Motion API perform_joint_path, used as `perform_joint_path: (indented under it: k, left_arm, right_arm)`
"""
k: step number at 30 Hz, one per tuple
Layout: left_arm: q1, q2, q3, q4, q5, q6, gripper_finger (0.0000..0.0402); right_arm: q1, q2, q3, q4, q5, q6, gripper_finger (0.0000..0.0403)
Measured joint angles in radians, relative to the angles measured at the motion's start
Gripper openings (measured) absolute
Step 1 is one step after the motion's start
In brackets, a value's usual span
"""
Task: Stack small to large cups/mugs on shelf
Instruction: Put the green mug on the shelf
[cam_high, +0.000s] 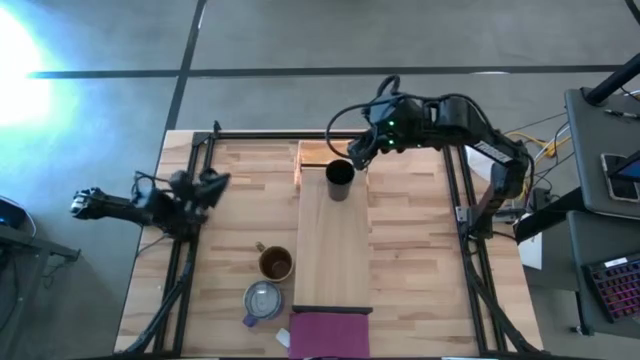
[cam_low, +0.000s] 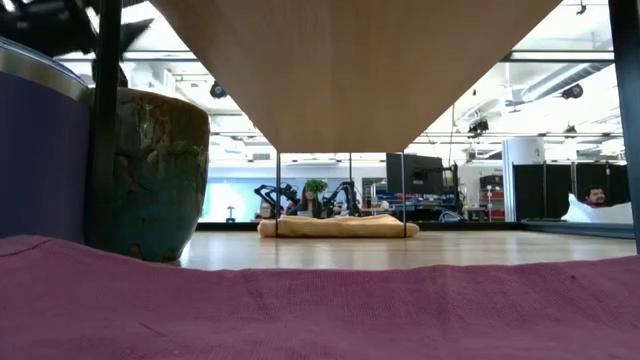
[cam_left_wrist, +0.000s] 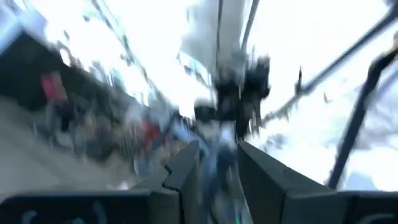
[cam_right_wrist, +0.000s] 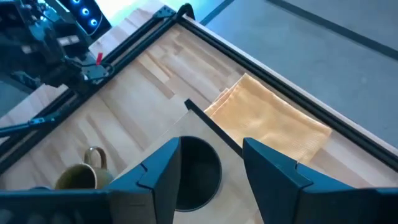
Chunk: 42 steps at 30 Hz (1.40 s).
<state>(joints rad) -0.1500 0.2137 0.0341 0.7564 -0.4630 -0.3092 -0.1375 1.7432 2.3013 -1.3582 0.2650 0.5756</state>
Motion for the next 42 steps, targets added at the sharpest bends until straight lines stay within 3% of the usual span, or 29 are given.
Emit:
perform_joint_path:
  k: [4,7,10,14,17,20,27,36,42]
  left_arm:
    - [0.0,0.005,0.004,0.163,-0.115,0.065,0.0095]
    - [-0.002,0.011,0.082,0.068,-0.113,0.113,0.0095]
    - [-0.004,0.06,0.269,-0.443,-0.09,0.055,0.0095]
    - [-0.004,0.255,0.565,-1.169,0.005,-0.074,0.0095]
    - [-0.004,0.392,0.696,-1.422,0.184,-0.122,0.0095]
    - [-0.008,0.53,0.735,-1.433,0.332,-0.1,0.0095]
    - [-0.011,0.799,0.753,-1.374,0.458,-0.074,0.011]
    - [-0.055,0.96,0.834,-1.352,0.472,-0.057,0.0179]
    - [-0.08,1.021,0.842,-1.355,0.472,-0.069,0.0194]
  right_arm:
    - [0.0,0.004,0.0,0.0,0.001,0.0,0.0166]
    - [0.0,0.012,-0.004,-0.002,0.0,0.0,0.0166]
    - [0.0,0.02,-0.005,-0.027,-0.011,0.004,0.0166]
    - [0.0,0.025,-0.005,-0.108,-0.014,0.032,0.0166]
    - [0.0,0.025,-0.005,-0.168,-0.014,0.052,0.0166]
    - [0.0,0.025,-0.006,-0.216,-0.015,0.054,0.0166]
    - [0.021,-0.002,-0.036,-0.213,-0.056,0.06,0.0167]
    - [0.099,-0.109,-0.142,-0.212,-0.029,0.168,0.0167]
    - [0.158,-0.203,-0.28,-0.213,0.016,0.28,0.0167]
